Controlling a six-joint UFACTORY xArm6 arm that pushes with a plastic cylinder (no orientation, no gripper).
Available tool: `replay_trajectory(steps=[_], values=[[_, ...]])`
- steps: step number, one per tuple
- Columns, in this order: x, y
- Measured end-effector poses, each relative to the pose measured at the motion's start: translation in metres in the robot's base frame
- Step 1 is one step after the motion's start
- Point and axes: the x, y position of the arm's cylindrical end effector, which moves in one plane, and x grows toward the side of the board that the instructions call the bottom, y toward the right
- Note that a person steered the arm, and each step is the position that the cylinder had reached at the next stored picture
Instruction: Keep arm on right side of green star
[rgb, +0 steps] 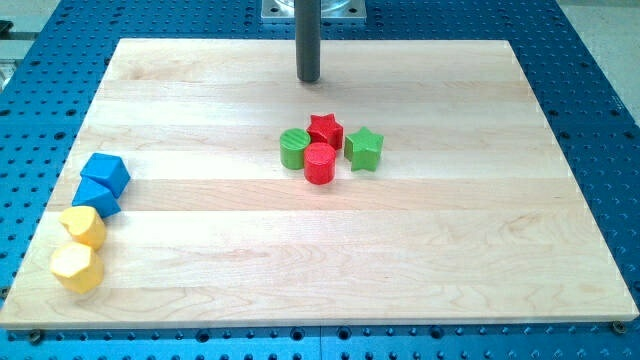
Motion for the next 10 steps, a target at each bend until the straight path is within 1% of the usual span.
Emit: replay_trajectory(steps=[4,5,6,8,9,10], values=[[0.005,-0.001],[0.006,0.021],[0.007,0.101],[0.121,0.166],[0.144,0.154],[0.170,0.128]])
